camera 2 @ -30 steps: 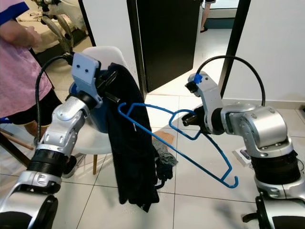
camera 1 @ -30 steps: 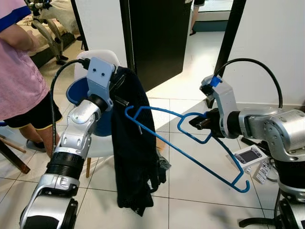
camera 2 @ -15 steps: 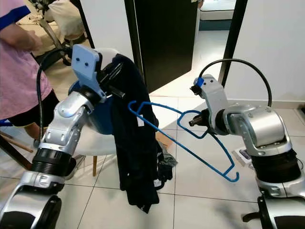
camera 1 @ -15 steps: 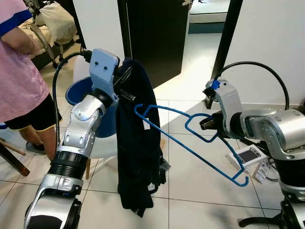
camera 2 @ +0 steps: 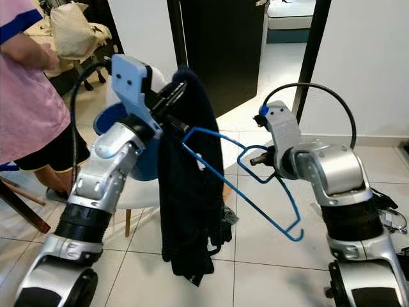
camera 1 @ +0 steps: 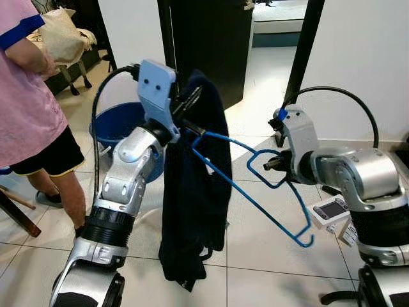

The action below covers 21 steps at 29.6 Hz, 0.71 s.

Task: Hang hanger

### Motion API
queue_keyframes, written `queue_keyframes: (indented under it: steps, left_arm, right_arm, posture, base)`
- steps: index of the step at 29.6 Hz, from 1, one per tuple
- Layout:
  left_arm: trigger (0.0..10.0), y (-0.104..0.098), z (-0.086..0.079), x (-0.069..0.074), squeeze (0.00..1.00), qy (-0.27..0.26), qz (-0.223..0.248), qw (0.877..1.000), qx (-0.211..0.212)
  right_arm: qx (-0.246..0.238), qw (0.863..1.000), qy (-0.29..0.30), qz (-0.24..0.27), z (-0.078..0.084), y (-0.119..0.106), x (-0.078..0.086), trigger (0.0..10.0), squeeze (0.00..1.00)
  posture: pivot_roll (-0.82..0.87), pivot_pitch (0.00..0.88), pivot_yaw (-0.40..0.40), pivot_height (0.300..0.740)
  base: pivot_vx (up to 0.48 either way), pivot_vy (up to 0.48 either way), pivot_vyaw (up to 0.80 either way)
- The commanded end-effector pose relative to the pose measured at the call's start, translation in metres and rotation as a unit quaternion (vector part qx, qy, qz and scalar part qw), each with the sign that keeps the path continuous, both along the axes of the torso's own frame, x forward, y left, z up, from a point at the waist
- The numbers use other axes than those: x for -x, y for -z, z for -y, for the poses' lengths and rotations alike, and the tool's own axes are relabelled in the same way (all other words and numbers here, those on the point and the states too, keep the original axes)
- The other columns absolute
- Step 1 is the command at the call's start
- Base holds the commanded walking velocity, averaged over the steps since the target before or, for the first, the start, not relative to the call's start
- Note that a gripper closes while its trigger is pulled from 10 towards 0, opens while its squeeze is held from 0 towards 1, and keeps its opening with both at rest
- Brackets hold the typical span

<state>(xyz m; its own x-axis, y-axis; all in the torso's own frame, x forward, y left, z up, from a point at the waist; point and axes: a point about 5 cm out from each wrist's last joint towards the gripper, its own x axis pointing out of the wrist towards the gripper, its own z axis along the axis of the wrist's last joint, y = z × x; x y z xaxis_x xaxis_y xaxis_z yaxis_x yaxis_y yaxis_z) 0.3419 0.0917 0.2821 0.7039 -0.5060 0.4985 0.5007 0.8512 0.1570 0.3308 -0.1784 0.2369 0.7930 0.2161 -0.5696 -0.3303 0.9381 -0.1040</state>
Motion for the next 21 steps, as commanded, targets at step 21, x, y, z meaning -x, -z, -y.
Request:
queue_keyframes:
  steps: [21]
  left_arm:
    - [10.0,0.006,0.02,0.012,0.0,0.023,-0.002,0.999,-0.031]
  right_arm:
    - [-0.102,0.991,0.014,0.084,-0.014,-0.027,-0.011,10.0,0.0]
  posture:
    - [-0.03,0.0,0.053,0.74]
  base:
    - [0.0,0.0,0.0]
